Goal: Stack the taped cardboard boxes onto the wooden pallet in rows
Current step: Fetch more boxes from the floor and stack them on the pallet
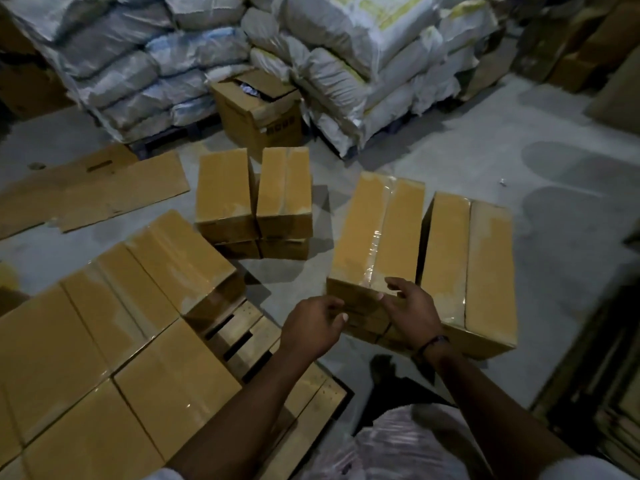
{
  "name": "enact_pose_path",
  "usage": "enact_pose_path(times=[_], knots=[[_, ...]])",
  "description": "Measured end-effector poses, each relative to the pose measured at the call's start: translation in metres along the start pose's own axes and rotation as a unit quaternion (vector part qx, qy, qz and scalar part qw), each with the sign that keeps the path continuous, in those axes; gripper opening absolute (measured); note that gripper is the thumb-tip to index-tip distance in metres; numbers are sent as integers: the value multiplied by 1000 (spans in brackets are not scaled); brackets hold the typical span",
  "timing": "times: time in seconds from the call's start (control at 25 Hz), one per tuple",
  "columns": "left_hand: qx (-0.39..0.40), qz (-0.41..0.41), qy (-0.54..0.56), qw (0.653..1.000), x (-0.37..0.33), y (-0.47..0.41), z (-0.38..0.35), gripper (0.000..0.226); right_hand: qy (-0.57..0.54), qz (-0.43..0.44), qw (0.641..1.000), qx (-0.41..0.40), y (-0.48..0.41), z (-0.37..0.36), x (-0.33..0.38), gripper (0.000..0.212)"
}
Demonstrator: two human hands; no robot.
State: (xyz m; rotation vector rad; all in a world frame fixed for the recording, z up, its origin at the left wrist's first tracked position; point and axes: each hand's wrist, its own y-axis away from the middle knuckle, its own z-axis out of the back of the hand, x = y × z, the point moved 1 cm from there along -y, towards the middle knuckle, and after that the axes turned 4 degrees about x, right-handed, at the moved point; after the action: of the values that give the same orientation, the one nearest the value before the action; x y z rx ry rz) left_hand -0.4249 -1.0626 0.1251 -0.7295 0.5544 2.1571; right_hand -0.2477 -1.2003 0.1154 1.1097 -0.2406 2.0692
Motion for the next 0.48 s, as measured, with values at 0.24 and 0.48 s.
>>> enact_pose_path(times=[0.24,0.48], knots=[[25,18,2,1000,-5,-88,-13,35,20,-10,1000,-20,-74,5,-16,43],[61,52,-15,997,-3,-211,-32,33,64,-50,997,16,-194,14,-57,46]])
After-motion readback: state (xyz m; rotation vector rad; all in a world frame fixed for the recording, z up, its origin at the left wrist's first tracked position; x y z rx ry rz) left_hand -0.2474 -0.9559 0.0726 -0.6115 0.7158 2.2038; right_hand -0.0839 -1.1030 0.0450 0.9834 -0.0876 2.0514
